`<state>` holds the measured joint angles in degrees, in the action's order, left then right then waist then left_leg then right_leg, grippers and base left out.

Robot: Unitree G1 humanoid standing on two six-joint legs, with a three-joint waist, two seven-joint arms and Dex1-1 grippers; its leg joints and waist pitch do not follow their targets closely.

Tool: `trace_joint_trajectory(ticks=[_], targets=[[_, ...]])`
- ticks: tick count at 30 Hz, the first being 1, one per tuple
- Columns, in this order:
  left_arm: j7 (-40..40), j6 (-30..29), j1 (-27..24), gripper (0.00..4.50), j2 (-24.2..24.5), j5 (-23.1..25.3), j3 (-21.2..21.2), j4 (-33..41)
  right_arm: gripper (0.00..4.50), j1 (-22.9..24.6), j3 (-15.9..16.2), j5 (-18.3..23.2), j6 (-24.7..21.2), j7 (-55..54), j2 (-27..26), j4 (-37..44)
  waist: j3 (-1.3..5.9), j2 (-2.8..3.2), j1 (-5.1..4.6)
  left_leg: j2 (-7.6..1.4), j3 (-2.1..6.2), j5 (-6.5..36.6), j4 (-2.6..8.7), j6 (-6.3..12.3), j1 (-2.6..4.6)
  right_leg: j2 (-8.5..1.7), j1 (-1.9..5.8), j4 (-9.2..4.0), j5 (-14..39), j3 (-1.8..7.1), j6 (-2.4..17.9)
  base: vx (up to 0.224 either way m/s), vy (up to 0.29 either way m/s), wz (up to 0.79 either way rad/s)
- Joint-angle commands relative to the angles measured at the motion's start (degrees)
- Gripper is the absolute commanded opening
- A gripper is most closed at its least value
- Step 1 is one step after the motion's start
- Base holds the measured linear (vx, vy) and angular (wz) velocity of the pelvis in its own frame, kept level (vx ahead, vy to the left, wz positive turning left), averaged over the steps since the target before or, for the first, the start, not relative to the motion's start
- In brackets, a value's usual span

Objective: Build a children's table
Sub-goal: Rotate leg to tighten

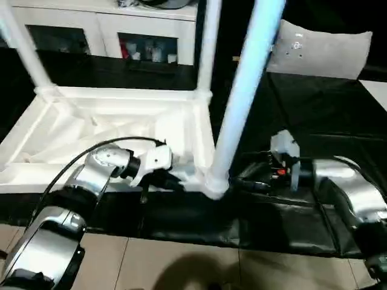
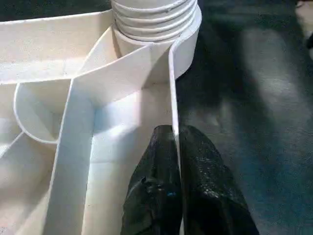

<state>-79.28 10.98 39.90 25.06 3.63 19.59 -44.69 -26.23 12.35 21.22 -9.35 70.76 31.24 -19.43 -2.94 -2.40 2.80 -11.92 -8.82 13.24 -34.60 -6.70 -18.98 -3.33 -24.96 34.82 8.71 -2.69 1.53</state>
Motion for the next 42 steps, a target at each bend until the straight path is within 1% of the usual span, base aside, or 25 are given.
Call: trace_joint_trajectory(ticks=[1, 5, 6, 7, 14, 15, 20, 21, 23, 24, 26, 28, 29, 30, 31, 32, 33, 35, 36, 37, 38, 39, 40, 41, 42], targets=[[-2.6, 0.2, -1.3, 0.00, 0.2, 1.4, 2.9, 1.7, 3.30, -1.0, 1.0, -1.0, 0.3, 1.2, -0.3, -2.1, 3.95, -0.05, 0.23, -0.48, -0.96, 4.6, 3.62, 4.80, -1.07, -3.21, 4.68, -3.44, 11.6, 1.99, 13.4, 0.000, 0.000, 0.00], [-2.9, -0.1, -1.7, 0.00, 0.3, 0.8, 3.0, 3.3, 3.06, -2.3, 1.5, -1.3, 0.5, 1.6, -1.6, -4.2, 3.94, -0.02, 0.81, -0.48, -1.05, 4.6, 3.68, 4.06, -0.93, -3.24, 4.66, -3.49, 12.0, 2.02, 13.1, 0.000, 0.000, 0.00], [-2.9, -0.2, -1.8, 0.00, 0.3, 0.7, 3.0, 3.8, 2.86, -2.6, 2.0, -1.4, 0.4, 2.2, -2.1, -4.8, 3.95, -0.05, 0.91, -0.45, -1.06, 4.4, 3.69, 3.99, -0.98, -3.18, 4.71, -3.40, 11.6, 2.01, 12.9, 0.000, 0.000, 0.00], [-2.9, -0.1, -1.9, 0.00, 0.2, 0.6, 3.0, 3.9, 2.86, -2.7, 2.2, -1.5, 0.4, 2.3, -2.4, -5.0, 3.96, 0.09, 0.94, -0.46, -0.99, 4.2, 3.72, 3.85, -1.03, -3.19, 4.76, -3.29, 11.1, 1.99, 12.9, 0.000, 0.000, 0.00], [-3.4, -1.3, -2.9, 0.00, 0.5, 0.5, 2.8, 5.9, 2.23, -4.1, 2.5, -2.7, 1.7, 4.3, -4.2, -8.9, 4.03, 0.16, 0.91, -0.42, -1.02, 4.1, 3.65, 3.71, -1.12, -3.20, 4.79, -3.25, 10.3, 1.98, 13.2, 0.000, 0.000, 0.00], [-3.5, -1.7, -3.1, 0.00, 0.5, 0.3, 2.7, 6.3, 2.05, -4.2, 2.5, -2.8, 1.7, 4.8, -4.4, -9.4, 4.06, 0.16, 0.86, -0.48, -0.98, 4.2, 3.68, 3.65, -1.13, -3.23, 4.84, -3.12, 10.1, 1.96, 13.4, 0.000, 0.000, 0.00], [-3.4, -6.1, -4.1, 0.00, 0.3, -1.3, 1.6, 7.2, 1.94, -3.4, 2.6, -1.9, 0.1, 6.3, -5.0, -8.6, 4.02, 0.20, 0.93, -0.47, -1.05, 4.0, 3.67, 3.66, -1.13, -3.17, 4.89, -3.09, 9.9, 1.96, 13.6, 0.000, 0.000, 0.00], [-2.6, -7.8, -4.3, 0.00, 0.2, -1.3, 1.3, 7.4, 1.94, -2.8, 2.4, -1.1, -0.9, 6.5, -5.3, -7.5, 3.97, 0.32, 0.93, -0.46, -1.03, 4.1, 3.71, 3.61, -1.12, -3.12, 4.90, -3.13, 10.1, 1.96, 13.5, 0.000, 0.000, 0.00], [-0.9, -9.9, -4.6, 0.00, 0.0, -1.3, 0.7, 7.7, 1.93, -1.7, 1.9, 0.4, -3.2, 6.0, -6.0, -5.3, 3.88, 0.19, 0.94, -0.43, -1.03, 4.7, 3.75, 3.57, -1.09, -3.11, 4.85, -3.39, 11.3, 1.94, 13.1, 0.000, 0.000, 0.00], [1.3, -12.9, -5.1, 0.00, -0.8, -1.8, -0.2, 8.8, 1.93, -0.9, 1.8, 0.2, -4.5, 3.1, -7.0, -3.4, 3.84, 0.31, 0.91, -0.45, -1.00, 4.7, 3.82, 3.31, -1.06, -3.16, 4.83, -3.39, 12.0, 2.01, 12.9, 0.000, 0.000, 0.00], [4.5, -16.5, -5.7, 0.00, -2.1, -2.4, -1.4, 10.8, 1.93, -0.4, 1.9, -1.5, -5.6, -2.5, -8.6, -2.3, 3.70, 0.16, 0.77, -0.37, -0.92, 5.2, 3.94, 2.63, -1.05, -3.20, 4.74, -3.62, 14.1, 2.02, 12.0, 0.000, 0.000, 0.00], [9.6, -21.5, -6.2, 0.00, -4.5, -3.1, -3.0, 13.4, 1.93, -0.7, 0.9, -3.8, -7.5, -12.3, -12.6, -2.7, 3.46, -0.10, 0.23, 0.12, -0.74, 7.1, 4.06, 1.50, -1.25, -3.10, 4.76, -4.50, 21.9, 1.73, 8.8, 0.000, 0.000, 0.00], [12.9, -24.2, -6.5, 0.00, -6.3, -3.2, -3.7, 14.7, 1.93, -1.3, -0.4, -4.8, -8.9, -19.1, -15.8, -3.7, 3.49, 0.04, 0.06, 0.09, -0.72, 7.2, 4.07, 1.11, -1.21, -3.18, 4.68, -4.50, 23.1, 1.80, 8.2, 0.000, 0.000, 0.00], [14.0, -25.4, -6.6, 0.00, -7.0, -3.2, -3.9, 15.4, 1.93, -1.6, -0.9, -5.1, -9.4, -21.8, -17.1, -4.1, 3.30, 0.08, -0.54, 0.27, -0.67, 7.9, 4.08, 0.47, -1.20, -3.06, 4.33, -4.95, 26.4, 1.68, 6.8, 0.000, 0.000, 0.00], [16.9, -27.3, -6.7, 0.00, -8.6, -2.5, -4.0, 16.1, 1.93, -2.3, -2.1, -6.0, -10.2, -27.7, -19.8, -5.3, 3.25, -0.09, -1.27, 0.50, -0.37, 8.3, 4.21, -0.18, -1.67, -3.08, 4.66, -5.18, 30.2, 1.36, 4.7, 0.000, 0.000, 0.00], [17.9, -27.9, -6.7, 0.00, -9.2, -2.2, -4.0, 16.3, 1.93, -2.5, -2.5, -6.3, -10.4, -29.6, -20.6, -5.8, 3.28, -0.07, -1.37, 0.63, -0.32, 8.3, 4.12, -0.20, -1.69, -3.13, 4.54, -5.54, 31.7, 1.23, 3.7, 0.000, 0.000, 0.00], [20.5, -28.9, -6.6, 0.00, -10.4, -1.1, -3.9, 16.3, 1.92, -3.0, -3.6, -7.0, -10.7, -33.9, -22.5, -6.8, 3.25, -0.02, -1.68, 0.82, -0.38, 9.4, 3.86, 0.25, -1.20, -3.02, 3.99, -6.16, 34.3, 1.13, 2.5, 0.000, 0.000, 0.00], [26.9, -30.1, -5.5, 0.00, -13.5, 1.5, -3.9, 14.4, 1.92, -3.7, -4.6, -8.6, -9.9, -40.4, -25.5, -9.3, 3.11, -0.09, -2.22, 0.94, -0.60, 10.6, 3.55, 1.09, -0.82, -2.75, 3.18, -6.76, 36.2, 0.98, 2.2, 0.000, 0.000, 0.00], [30.4, -31.0, -4.8, 0.00, -15.2, 2.4, -4.1, 13.8, 1.92, -3.8, -5.3, -9.2, -9.0, -44.0, -27.0, -10.4, 3.04, -0.14, -2.23, 1.24, -0.64, 11.5, 3.28, 1.48, -0.51, -2.64, 2.91, -7.29, 38.5, 0.55, 1.2, 0.000, 0.000, 0.00], [31.0, -31.1, -4.6, 0.00, -15.6, 2.5, -4.1, 13.7, 1.92, -3.8, -5.5, -9.1, -8.8, -44.5, -27.2, -10.6, 3.20, 0.15, -2.10, 1.19, -0.55, 11.7, 3.42, 2.01, -0.51, -2.80, 3.07, -7.57, 38.9, 0.33, 0.7, 0.000, 0.000, 0.00], [31.0, -31.1, -4.6, 0.00, -15.6, 2.5, -4.1, 13.7, 1.92, -3.8, -5.5, -9.1, -8.8, -44.5, -27.2, -10.6, 3.35, 0.28, -2.02, 0.96, -0.44, 11.3, 3.64, 2.27, -0.65, -2.91, 3.30, -7.45, 37.5, 0.30, 1.0, 0.000, 0.000, 0.00], [32.9, -30.8, -4.1, 0.00, -16.4, 2.7, -4.4, 13.1, 2.47, -3.7, -6.2, -8.8, -8.2, -45.2, -27.8, -10.8, 3.56, 0.64, -1.99, 0.48, -0.27, 10.6, 4.17, 2.84, -0.94, -2.92, 3.68, -7.02, 33.0, 0.24, 2.3, 0.000, 0.000, 0.00], [34.6, -30.5, -3.6, 0.00, -17.3, 3.1, -4.6, 12.5, 2.61, -3.6, -7.0, -9.0, -6.7, -45.8, -28.2, -10.9, 3.53, 0.64, -2.06, 0.30, -0.33, 11.2, 4.39, 3.17, -0.93, -2.84, 3.60, -6.90, 30.0, 0.21, 3.4, 0.000, 0.000, 0.00], [35.2, -30.7, -3.5, 0.00, -17.5, 3.2, -4.6, 12.6, 2.67, -3.5, -7.3, -9.2, -6.5, -46.2, -28.4, -10.8, 3.55, 0.70, -2.06, 0.25, -0.38, 11.8, 4.37, 3.20, -0.73, -2.86, 3.49, -6.82, 29.3, 0.23, 3.9, 0.000, 0.000, 0.00], [35.6, -30.3, -3.4, 0.00, -17.4, 3.7, -4.4, 12.7, 2.82, -3.0, -8.8, -8.2, -5.8, -44.8, -28.3, -9.8, 3.45, 1.05, -2.04, 0.13, -0.27, 12.6, 4.60, 3.37, -0.70, -3.04, 3.62, -6.73, 28.6, 0.21, 4.9, 0.000, 0.000, 0.00]])
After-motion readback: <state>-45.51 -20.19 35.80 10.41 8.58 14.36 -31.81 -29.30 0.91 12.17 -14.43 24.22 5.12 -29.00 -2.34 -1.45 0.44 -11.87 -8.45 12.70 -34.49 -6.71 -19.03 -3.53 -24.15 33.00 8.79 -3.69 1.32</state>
